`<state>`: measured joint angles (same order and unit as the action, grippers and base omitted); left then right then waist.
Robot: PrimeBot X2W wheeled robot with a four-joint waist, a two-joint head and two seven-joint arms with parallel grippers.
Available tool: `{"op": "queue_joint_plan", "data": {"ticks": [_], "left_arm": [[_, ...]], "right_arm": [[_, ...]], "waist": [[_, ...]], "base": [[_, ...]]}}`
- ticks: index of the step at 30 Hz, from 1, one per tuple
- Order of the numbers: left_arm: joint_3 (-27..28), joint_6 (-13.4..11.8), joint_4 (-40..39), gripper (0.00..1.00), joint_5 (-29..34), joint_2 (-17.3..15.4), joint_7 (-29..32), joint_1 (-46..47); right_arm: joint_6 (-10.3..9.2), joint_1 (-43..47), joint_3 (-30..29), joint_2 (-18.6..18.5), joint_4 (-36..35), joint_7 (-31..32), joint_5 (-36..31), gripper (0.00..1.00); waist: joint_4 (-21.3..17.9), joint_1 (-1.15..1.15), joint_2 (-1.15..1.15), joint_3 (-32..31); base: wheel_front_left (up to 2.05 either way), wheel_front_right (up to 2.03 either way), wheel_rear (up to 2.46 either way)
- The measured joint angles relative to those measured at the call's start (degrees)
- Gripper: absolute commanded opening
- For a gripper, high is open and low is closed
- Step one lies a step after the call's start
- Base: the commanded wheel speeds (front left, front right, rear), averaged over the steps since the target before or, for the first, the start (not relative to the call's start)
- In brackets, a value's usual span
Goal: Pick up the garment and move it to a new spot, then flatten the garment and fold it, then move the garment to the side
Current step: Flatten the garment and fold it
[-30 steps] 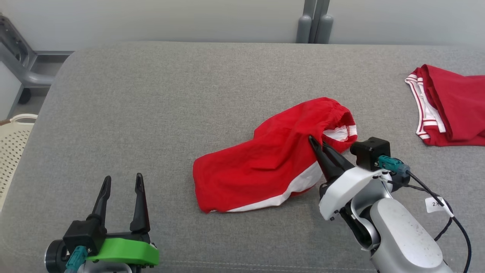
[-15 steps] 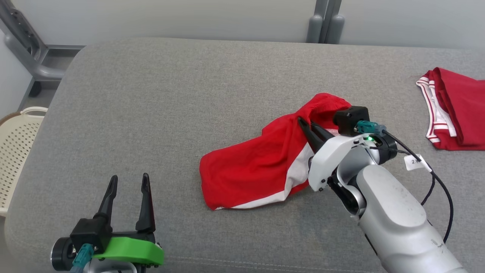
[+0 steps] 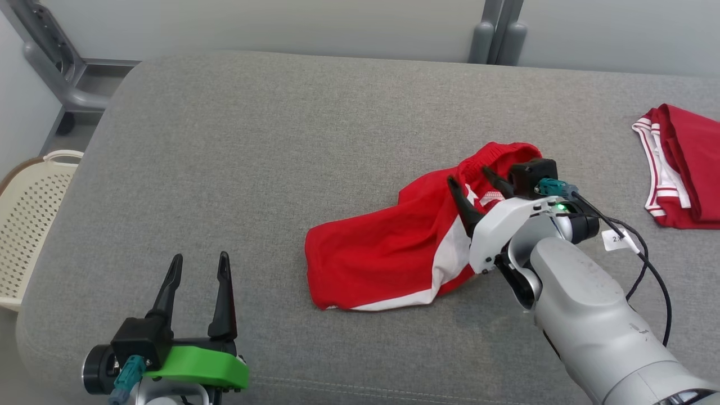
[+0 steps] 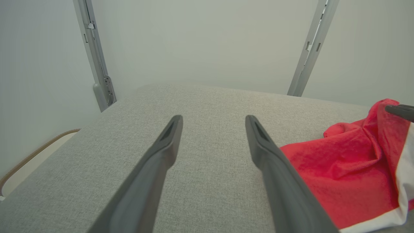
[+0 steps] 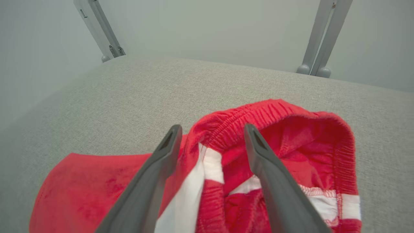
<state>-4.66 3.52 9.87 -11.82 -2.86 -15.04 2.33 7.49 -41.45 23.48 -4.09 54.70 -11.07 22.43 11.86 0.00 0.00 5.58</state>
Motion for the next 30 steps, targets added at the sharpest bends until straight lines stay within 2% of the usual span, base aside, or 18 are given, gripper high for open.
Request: {"op": "queue_joint_plan", "data": {"ticks": [8, 18, 23, 30], "left_arm": [[0.2, -0.1, -0.2, 1.00, 0.0, 0.0, 0.0, 0.0], [1.3, -0.3, -1.2, 1.00, 0.0, 0.0, 0.0, -0.6], [2.0, -0.3, -1.3, 1.00, 0.0, 0.0, 0.0, -1.3], [2.2, -0.2, -0.8, 1.00, 0.0, 0.0, 0.0, -1.9]], "right_arm": [[0.00, -0.8, 0.9, -0.6, -0.6, -3.7, 1.9, 1.00], [0.00, 9.7, -3.5, -5.9, -15.8, -4.0, 0.9, 1.00], [0.00, 14.8, -6.8, -6.7, -20.9, -4.0, -0.8, 1.00], [0.00, 21.7, -12.0, -5.7, -28.9, -4.0, -2.5, 1.00]], "waist": [[-1.3, 0.00, 0.00, -0.2], [-2.8, 0.00, 0.00, -1.0], [-3.4, 0.00, 0.00, -1.3], [-4.1, 0.00, 0.00, -2.0]], "base": [[0.00, 0.00, 0.00], [0.00, 0.00, 0.00], [0.00, 0.00, 0.00], [0.00, 0.00, 0.00]]}}
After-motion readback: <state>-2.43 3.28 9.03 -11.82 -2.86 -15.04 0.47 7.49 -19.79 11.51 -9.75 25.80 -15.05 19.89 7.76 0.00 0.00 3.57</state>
